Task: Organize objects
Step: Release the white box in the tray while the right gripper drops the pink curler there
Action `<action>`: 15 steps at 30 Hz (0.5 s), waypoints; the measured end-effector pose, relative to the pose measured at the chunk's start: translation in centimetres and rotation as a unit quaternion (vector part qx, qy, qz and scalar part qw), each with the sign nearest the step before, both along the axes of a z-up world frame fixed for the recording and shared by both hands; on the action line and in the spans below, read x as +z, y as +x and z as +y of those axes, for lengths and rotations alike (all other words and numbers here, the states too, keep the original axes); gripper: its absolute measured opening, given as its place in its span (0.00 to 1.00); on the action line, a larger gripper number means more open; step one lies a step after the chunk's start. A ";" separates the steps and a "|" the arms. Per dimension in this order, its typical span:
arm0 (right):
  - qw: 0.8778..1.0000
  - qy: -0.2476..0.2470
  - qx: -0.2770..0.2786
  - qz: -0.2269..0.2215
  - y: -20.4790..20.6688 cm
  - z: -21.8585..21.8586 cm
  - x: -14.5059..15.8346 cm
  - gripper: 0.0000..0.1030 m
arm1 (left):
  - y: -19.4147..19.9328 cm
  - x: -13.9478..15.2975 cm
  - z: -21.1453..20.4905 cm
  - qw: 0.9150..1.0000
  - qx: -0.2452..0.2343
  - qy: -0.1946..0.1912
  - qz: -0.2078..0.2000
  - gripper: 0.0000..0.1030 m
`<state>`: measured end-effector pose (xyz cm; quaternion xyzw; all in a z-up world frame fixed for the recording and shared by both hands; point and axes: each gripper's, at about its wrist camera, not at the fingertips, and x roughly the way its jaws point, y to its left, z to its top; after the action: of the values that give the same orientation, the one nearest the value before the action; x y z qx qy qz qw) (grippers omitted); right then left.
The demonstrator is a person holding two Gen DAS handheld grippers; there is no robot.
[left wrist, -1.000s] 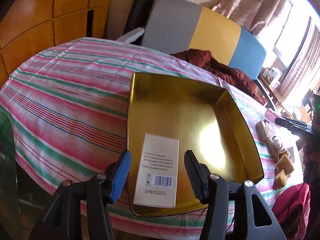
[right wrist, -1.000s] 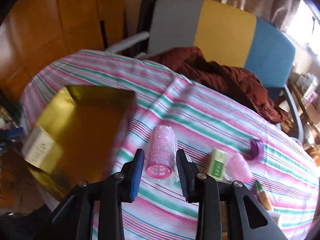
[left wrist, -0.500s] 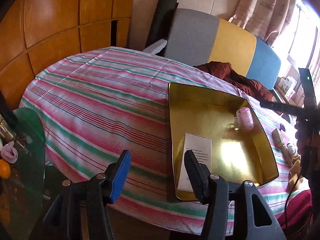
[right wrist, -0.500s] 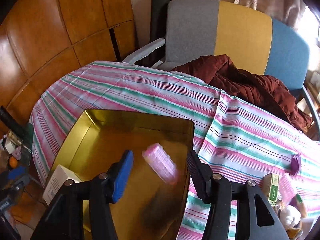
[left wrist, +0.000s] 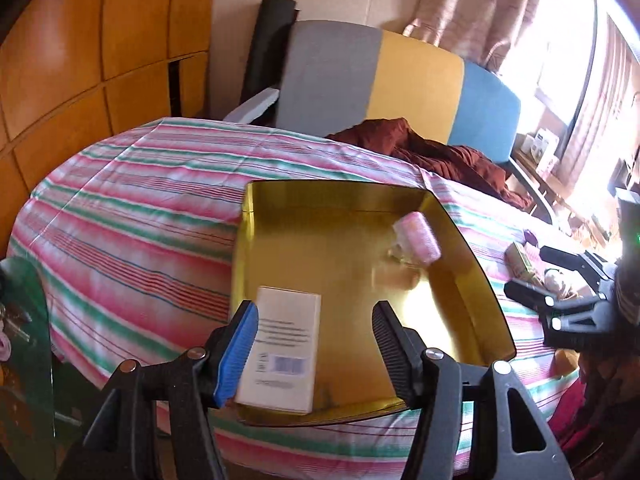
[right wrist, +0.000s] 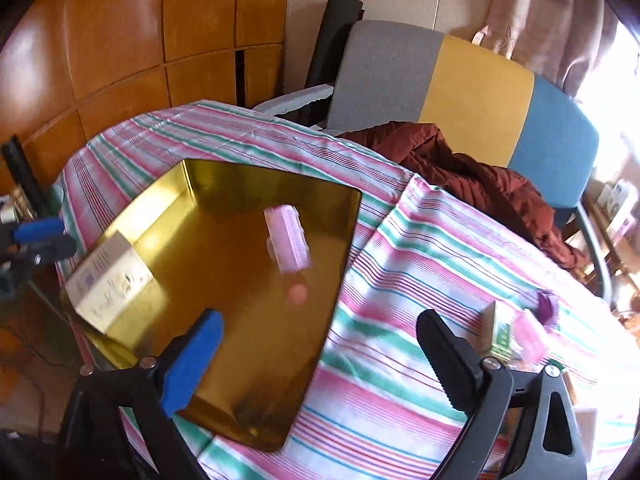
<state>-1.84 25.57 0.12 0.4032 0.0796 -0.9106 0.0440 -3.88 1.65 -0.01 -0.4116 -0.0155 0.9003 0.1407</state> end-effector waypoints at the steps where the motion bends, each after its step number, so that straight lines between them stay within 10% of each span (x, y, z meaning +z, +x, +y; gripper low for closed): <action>1: 1.000 0.002 -0.002 0.002 0.4 0.1 0.0 0.98 | 0.0 0.0 0.6 1.000 -0.004 -0.001 -0.003 0.59; 15: 0.997 0.006 -0.076 0.029 2.9 6.9 1.2 1.00 | 1.6 0.8 7.4 0.997 -0.076 -0.034 0.008 0.65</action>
<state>1.10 32.51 1.37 0.3817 0.0560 -0.9221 -0.0300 -2.27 9.08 0.84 -0.4091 0.0475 0.8902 0.1946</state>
